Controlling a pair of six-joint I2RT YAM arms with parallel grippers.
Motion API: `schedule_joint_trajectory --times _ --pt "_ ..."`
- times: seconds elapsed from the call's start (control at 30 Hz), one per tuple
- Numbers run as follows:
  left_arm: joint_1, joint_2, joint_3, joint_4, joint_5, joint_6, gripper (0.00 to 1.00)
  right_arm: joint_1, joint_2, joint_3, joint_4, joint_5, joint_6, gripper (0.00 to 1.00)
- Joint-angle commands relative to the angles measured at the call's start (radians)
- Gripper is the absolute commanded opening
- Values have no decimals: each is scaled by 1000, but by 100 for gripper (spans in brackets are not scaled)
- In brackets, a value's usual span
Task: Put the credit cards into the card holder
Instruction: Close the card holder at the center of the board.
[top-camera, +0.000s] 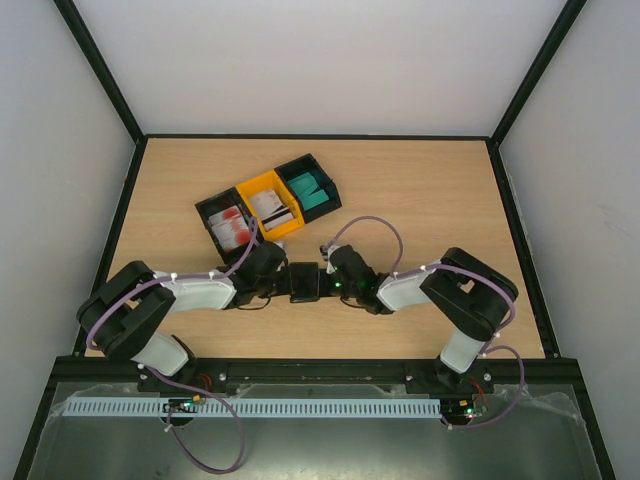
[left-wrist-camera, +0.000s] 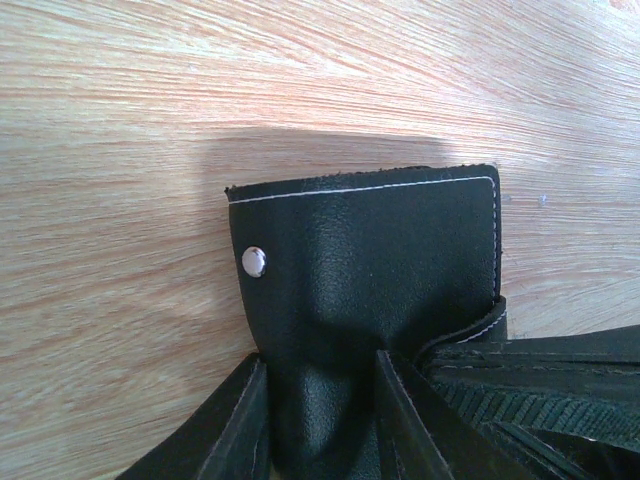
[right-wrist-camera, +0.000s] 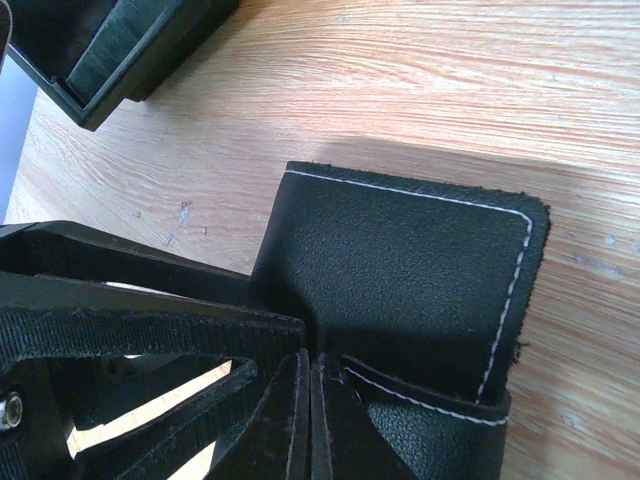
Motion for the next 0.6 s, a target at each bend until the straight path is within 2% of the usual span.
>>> schedule_joint_trajectory --times 0.0,0.13,0.23,0.3,0.43,0.57 --pt "-14 28 -17 -49 9 -7 30 0 79 -95 -253 43 -8 2" --pt "-14 23 -15 -54 2 -7 30 -7 41 -76 -260 59 -9 2" --pt "-14 5 -5 -74 -16 -5 32 -19 -47 0 -320 114 -24 2" --pt "-13 -14 14 -105 -38 1 37 -32 -107 64 -365 160 -36 7" --pt "-11 -80 64 -177 -106 15 55 -53 -217 176 -439 232 -65 14" --pt "7 -176 103 -220 -142 28 75 -58 -287 270 -560 307 -121 31"
